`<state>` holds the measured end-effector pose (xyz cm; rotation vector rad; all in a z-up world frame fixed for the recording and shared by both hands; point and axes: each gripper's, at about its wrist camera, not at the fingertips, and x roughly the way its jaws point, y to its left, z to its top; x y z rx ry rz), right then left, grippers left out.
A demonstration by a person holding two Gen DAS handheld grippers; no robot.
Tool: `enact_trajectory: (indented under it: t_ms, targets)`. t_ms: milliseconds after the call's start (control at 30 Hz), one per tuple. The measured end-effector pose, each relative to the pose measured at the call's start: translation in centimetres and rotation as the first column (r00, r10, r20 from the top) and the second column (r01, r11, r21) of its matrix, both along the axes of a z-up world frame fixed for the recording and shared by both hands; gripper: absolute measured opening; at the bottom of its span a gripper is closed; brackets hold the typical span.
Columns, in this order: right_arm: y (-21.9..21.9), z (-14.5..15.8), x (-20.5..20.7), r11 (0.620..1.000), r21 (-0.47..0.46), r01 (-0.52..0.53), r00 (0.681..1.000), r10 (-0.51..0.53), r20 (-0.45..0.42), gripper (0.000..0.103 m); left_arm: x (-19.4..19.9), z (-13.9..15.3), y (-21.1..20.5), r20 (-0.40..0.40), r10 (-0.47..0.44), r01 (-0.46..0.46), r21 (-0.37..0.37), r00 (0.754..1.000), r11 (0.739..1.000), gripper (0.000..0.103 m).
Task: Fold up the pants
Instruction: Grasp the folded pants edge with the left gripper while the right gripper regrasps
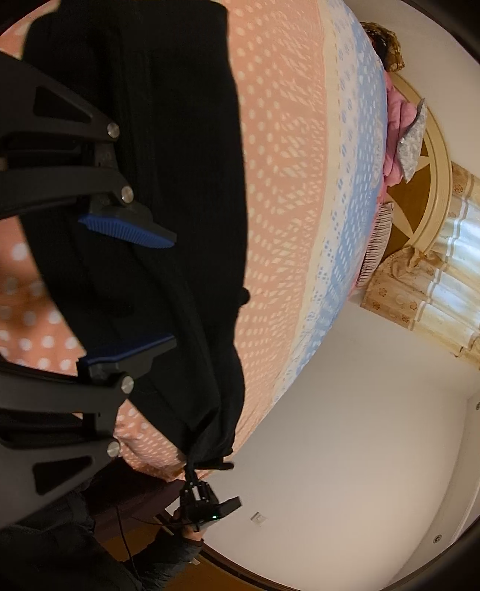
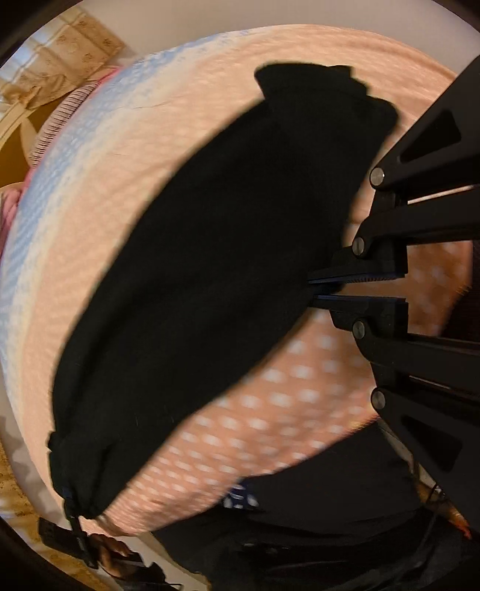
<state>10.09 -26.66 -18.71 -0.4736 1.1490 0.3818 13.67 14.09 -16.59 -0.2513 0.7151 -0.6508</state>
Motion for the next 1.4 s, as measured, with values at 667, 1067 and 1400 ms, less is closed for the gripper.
enact_trajectory:
  t_ms: [667, 1067, 1400]
  targets:
    - [26.1, 4.9, 17.5, 0.746, 0.664, 0.049, 0.969, 0.127, -0.214, 0.054, -3.7, 2.3, 5.1, 0.143, 0.164, -0.169, 0.023, 0.976, 0.985, 0.05]
    - [31.0, -2.2, 24.2, 0.631, 0.684, 0.367, 0.891, -0.027, -0.453, 0.004, -2.0, 0.6, 4.5, 0.1, 0.134, -0.135, 0.012, 0.986, 0.991, 0.072]
    - [29.6, 3.1, 25.3, 0.646, 0.725, 0.239, 0.969, -0.109, -0.222, 0.0, -2.5, 0.4, 5.3, 0.103, 0.182, -0.187, 0.035, 0.978, 0.982, 0.072]
